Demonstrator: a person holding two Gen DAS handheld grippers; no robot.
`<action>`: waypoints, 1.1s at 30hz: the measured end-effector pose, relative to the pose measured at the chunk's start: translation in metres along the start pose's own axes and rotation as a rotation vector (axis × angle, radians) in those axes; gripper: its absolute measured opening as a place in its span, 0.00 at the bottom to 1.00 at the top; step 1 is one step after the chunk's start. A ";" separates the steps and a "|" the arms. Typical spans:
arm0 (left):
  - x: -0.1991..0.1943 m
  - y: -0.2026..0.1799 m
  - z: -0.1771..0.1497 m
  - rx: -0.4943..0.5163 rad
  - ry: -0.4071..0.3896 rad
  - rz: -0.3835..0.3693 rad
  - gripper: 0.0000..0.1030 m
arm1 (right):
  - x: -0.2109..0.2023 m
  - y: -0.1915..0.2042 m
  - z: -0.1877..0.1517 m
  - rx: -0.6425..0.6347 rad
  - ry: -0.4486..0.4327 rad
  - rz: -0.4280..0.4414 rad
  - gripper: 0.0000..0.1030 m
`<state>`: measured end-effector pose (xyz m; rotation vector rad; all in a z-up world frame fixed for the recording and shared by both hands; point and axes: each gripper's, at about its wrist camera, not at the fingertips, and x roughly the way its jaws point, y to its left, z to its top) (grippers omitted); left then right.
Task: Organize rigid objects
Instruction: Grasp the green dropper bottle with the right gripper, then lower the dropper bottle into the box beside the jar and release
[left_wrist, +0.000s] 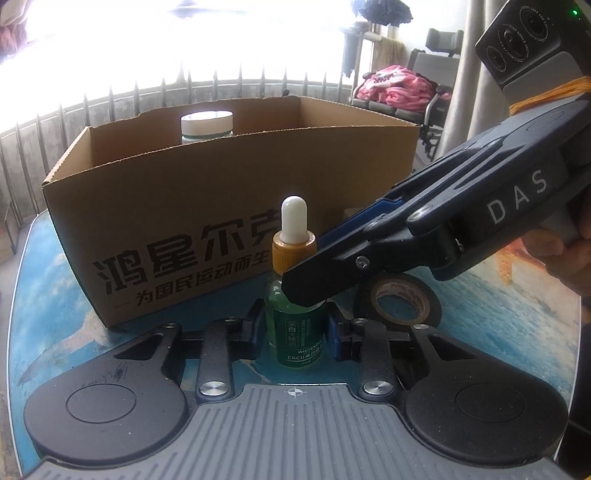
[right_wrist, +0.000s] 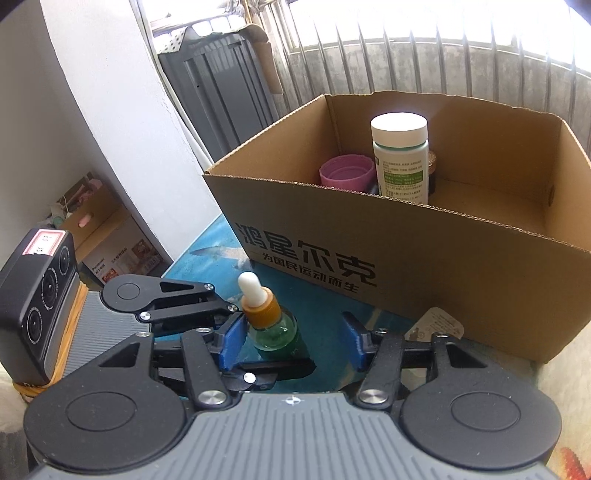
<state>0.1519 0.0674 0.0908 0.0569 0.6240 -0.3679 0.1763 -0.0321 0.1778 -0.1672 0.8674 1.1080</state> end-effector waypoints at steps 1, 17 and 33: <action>0.000 -0.001 0.000 0.005 0.002 -0.001 0.30 | 0.001 0.001 0.000 -0.011 0.000 0.016 0.42; -0.032 -0.022 0.055 0.118 -0.045 -0.041 0.30 | -0.063 0.019 0.014 -0.075 -0.132 0.015 0.32; 0.098 0.013 0.203 0.279 0.111 -0.133 0.30 | -0.037 -0.103 0.142 0.119 -0.193 -0.171 0.32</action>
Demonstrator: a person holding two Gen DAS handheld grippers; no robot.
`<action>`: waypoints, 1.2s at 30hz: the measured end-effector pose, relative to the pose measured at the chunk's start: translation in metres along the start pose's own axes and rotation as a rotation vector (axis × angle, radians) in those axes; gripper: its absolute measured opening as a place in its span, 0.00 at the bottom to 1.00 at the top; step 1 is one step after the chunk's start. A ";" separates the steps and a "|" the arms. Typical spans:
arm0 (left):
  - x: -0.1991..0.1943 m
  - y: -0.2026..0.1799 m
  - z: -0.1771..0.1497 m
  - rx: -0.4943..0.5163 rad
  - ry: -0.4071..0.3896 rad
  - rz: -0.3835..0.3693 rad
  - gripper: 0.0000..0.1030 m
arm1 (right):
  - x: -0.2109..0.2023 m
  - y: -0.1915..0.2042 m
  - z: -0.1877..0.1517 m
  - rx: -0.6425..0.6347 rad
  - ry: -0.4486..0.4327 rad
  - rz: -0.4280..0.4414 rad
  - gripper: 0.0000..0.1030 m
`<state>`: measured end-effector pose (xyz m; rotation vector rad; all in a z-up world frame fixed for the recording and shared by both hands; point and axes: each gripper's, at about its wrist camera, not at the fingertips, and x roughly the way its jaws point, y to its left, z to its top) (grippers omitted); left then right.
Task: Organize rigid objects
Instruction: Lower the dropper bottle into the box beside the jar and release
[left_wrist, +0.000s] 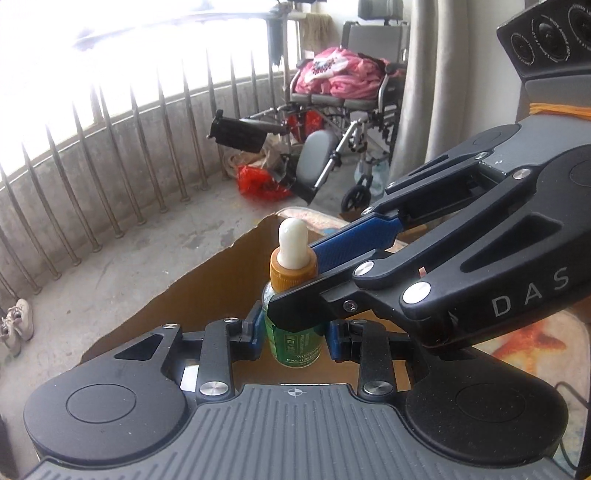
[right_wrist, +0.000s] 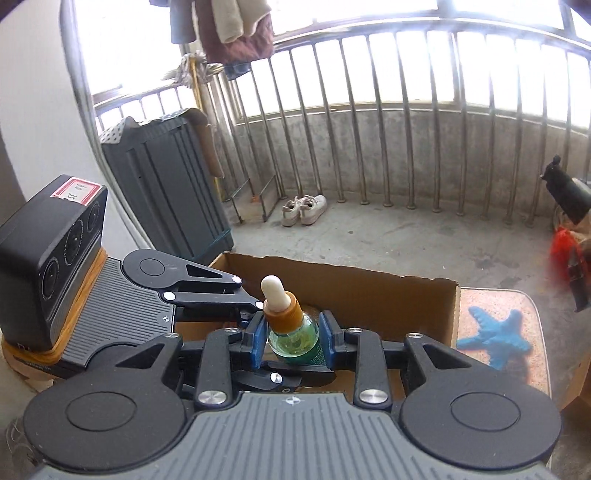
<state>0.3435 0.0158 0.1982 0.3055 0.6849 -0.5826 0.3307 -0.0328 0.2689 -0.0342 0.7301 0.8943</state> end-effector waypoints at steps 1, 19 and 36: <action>0.010 0.004 0.002 0.009 0.018 0.014 0.30 | 0.010 -0.011 0.002 0.043 0.007 -0.001 0.32; 0.086 0.063 0.002 0.069 0.400 -0.057 0.31 | 0.110 -0.080 -0.005 0.376 0.181 0.035 0.31; 0.064 0.059 0.002 0.107 0.392 -0.027 0.47 | 0.117 -0.057 -0.003 0.289 0.111 -0.025 0.32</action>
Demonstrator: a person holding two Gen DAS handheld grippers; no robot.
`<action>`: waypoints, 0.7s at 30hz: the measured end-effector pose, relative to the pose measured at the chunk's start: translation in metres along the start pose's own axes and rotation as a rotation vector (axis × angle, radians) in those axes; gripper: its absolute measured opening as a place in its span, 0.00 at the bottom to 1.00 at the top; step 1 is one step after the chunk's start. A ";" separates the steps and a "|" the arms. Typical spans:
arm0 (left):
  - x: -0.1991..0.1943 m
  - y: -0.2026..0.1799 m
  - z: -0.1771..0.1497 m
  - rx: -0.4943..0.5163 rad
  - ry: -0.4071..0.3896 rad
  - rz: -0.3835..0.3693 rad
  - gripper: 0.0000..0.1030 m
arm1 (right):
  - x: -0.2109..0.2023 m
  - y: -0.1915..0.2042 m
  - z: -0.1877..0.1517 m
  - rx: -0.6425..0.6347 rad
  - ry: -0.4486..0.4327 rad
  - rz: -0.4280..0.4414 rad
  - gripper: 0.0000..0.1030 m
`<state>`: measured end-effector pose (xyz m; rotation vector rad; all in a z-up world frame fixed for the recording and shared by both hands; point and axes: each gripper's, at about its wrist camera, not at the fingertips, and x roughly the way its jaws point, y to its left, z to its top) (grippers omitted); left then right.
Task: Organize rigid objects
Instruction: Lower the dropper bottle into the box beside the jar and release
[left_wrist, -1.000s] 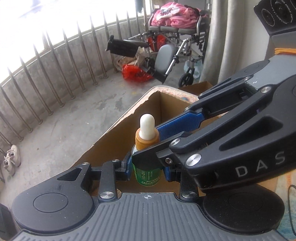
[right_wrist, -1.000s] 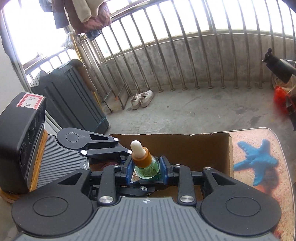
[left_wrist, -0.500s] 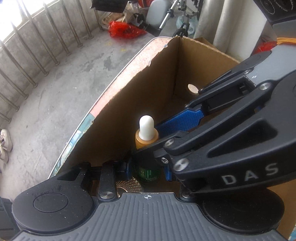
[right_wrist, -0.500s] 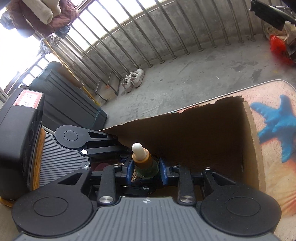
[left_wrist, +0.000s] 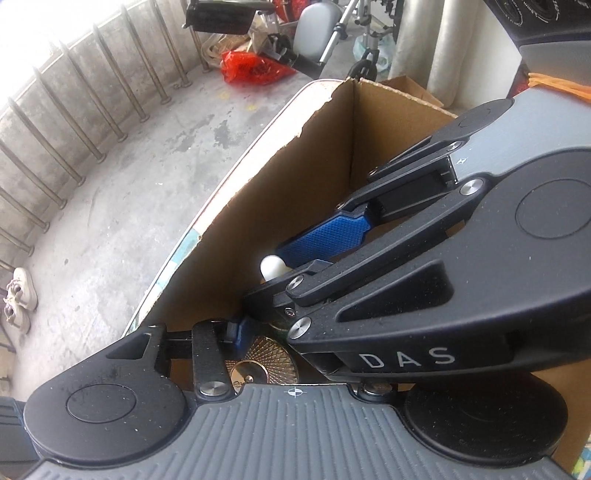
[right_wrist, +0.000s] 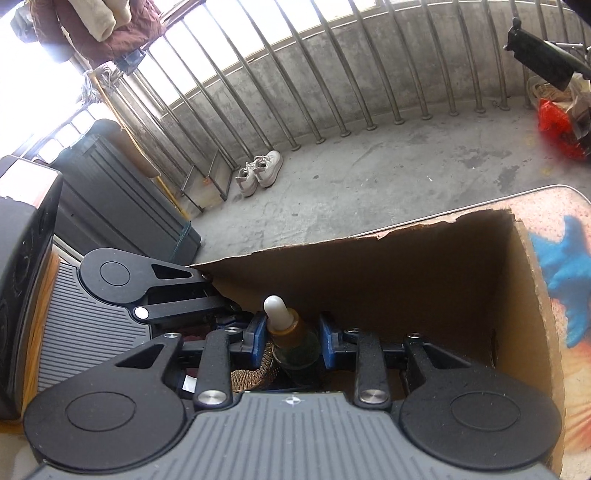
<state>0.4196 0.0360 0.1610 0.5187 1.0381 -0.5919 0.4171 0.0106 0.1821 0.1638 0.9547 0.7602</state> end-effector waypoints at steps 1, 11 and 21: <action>-0.003 -0.001 0.000 0.006 -0.006 0.002 0.48 | -0.002 0.002 0.001 -0.008 -0.007 -0.001 0.33; -0.041 -0.008 0.003 0.028 -0.080 0.050 0.59 | -0.024 0.007 0.004 0.021 -0.050 -0.043 0.55; -0.092 -0.030 0.008 0.001 -0.140 0.119 0.63 | -0.080 0.017 0.000 0.002 -0.101 -0.037 0.56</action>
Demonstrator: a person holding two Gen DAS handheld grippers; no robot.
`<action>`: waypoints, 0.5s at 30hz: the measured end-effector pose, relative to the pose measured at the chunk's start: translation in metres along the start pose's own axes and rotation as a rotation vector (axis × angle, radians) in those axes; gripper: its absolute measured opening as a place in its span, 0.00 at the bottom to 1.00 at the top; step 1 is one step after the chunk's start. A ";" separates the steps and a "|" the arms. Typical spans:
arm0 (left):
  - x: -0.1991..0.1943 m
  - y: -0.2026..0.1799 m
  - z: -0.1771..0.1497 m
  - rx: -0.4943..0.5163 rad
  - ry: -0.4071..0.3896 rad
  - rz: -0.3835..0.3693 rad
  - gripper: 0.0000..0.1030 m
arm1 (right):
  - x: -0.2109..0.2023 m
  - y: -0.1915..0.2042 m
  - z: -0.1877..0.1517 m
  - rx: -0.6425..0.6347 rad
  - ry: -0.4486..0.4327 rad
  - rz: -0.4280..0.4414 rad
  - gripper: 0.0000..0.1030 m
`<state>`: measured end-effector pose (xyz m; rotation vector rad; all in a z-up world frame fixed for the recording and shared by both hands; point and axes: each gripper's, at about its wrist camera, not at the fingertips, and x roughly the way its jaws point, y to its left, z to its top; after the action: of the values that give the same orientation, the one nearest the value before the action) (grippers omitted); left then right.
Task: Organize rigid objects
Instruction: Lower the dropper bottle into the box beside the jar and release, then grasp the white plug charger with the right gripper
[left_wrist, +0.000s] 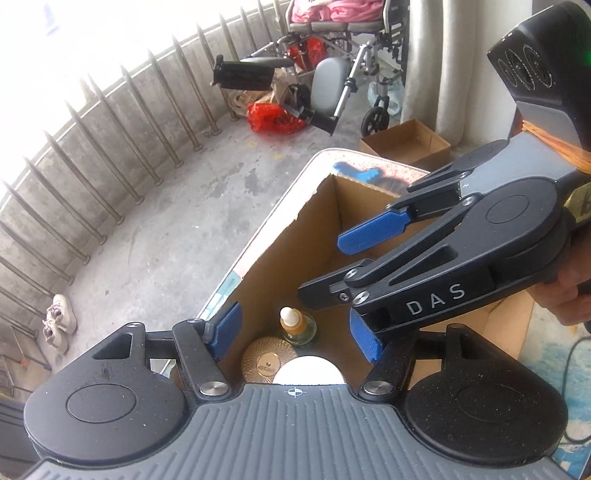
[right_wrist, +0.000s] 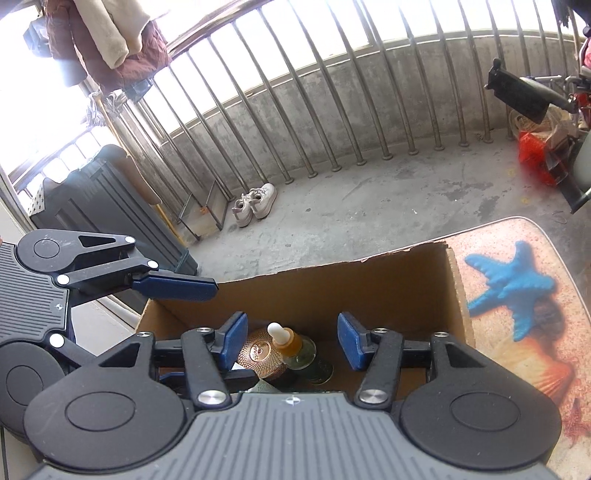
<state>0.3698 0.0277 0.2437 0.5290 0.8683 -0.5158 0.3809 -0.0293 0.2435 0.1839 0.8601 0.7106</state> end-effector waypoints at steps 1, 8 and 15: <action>-0.007 -0.002 0.001 -0.007 -0.012 -0.004 0.64 | -0.007 0.001 0.001 0.004 -0.010 0.006 0.56; -0.054 -0.033 0.000 0.003 -0.093 0.035 0.65 | -0.064 0.005 -0.008 0.017 -0.078 0.011 0.56; -0.103 -0.074 -0.033 -0.046 -0.190 0.041 0.66 | -0.117 0.003 -0.035 0.009 -0.109 0.043 0.56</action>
<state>0.2497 0.0139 0.2936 0.4470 0.6849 -0.4994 0.3012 -0.1061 0.2957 0.2475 0.7577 0.7307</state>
